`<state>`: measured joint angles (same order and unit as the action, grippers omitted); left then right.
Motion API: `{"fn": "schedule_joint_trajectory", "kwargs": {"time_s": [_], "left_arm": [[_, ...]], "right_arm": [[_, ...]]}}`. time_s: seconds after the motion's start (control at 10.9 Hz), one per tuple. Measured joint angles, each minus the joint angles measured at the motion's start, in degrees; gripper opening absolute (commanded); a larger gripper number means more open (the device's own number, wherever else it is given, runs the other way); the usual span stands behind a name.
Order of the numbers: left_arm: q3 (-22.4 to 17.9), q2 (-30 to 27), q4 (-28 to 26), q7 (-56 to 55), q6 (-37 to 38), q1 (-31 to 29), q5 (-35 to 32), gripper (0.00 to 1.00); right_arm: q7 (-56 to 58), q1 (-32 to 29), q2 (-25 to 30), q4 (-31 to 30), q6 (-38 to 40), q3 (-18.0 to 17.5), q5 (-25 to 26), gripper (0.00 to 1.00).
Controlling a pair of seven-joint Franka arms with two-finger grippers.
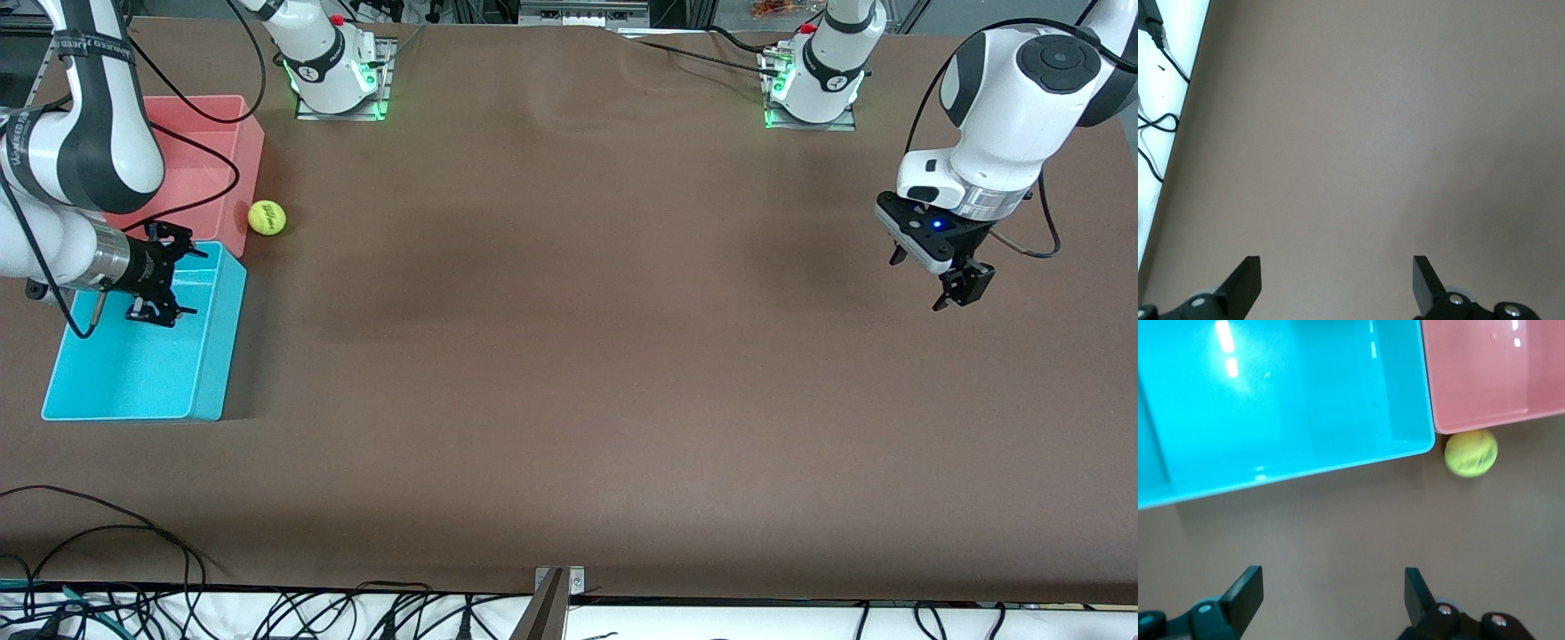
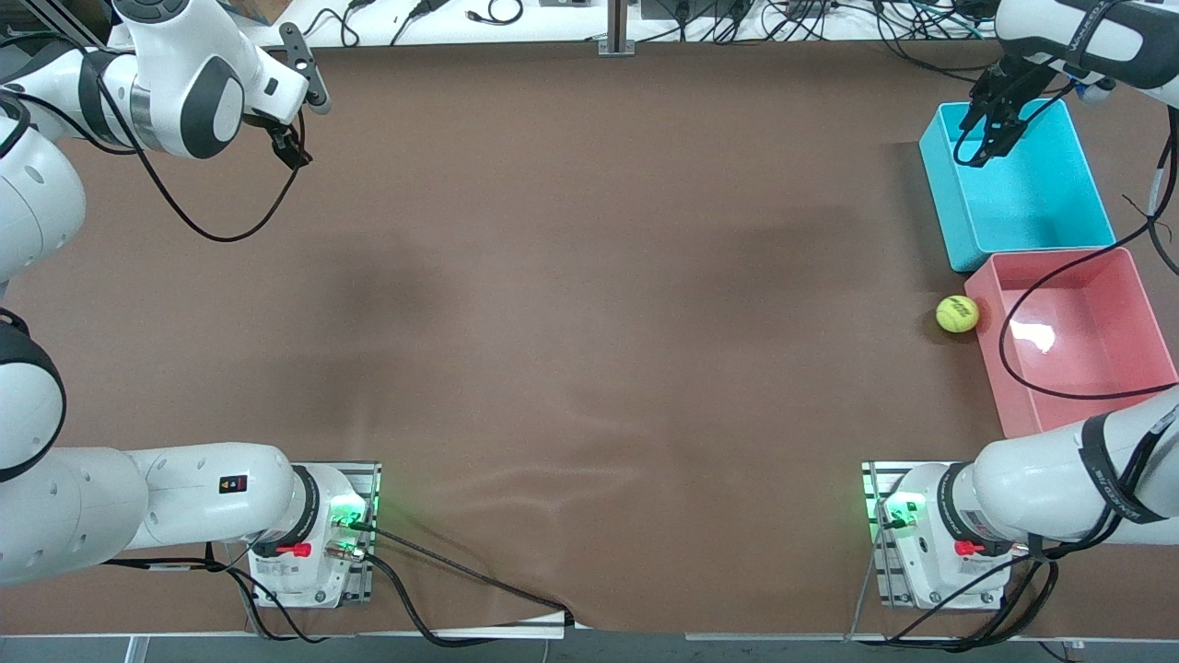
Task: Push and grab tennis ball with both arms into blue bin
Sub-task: 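Reach the right gripper toward the ball while the left gripper lifts away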
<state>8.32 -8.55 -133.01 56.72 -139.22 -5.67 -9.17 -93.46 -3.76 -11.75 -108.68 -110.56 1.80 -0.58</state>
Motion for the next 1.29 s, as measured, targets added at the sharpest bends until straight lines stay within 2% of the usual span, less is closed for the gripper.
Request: {"fn": "schedule_joint_trajectory", "kwargs": {"time_s": [0.18, 0.37, 0.74, 0.83, 1.1, 1.29], "left_arm": [[-0.1, -0.3, 0.4, -3.5, 2.1, 0.3, 0.0, 1.0], [-0.1, -1.0, 2.8, -6.5, 6.7, 1.3, 0.0, 1.0], [-0.1, -1.2, 8.5, -7.2, 14.5, 2.0, 0.0, 1.0], [-0.2, -1.3, 9.5, -7.9, 16.0, 2.0, 0.0, 1.0], [-1.6, -1.4, 13.1, -9.3, 21.2, 2.0, 0.1, 1.0], [-1.7, -1.4, 16.4, -9.7, 25.4, 2.1, 0.1, 1.0]], "right_arm": [[-8.9, -0.1, -0.1, -3.1, -4.4, 0.7, 0.0, 0.96], [-13.1, -0.1, -0.1, -6.1, -6.7, 0.8, 0.0, 0.96], [-13.4, 0.4, 1.8, -13.6, -8.9, -0.9, 0.9, 0.96], [-13.4, 0.4, 3.6, -16.3, -10.5, -1.0, 0.9, 0.97], [-13.4, 0.4, 11.3, -30.0, -19.6, -1.0, 0.9, 0.98], [-13.4, 0.4, 13.8, -35.9, -23.1, -2.3, 0.9, 0.98]]}}
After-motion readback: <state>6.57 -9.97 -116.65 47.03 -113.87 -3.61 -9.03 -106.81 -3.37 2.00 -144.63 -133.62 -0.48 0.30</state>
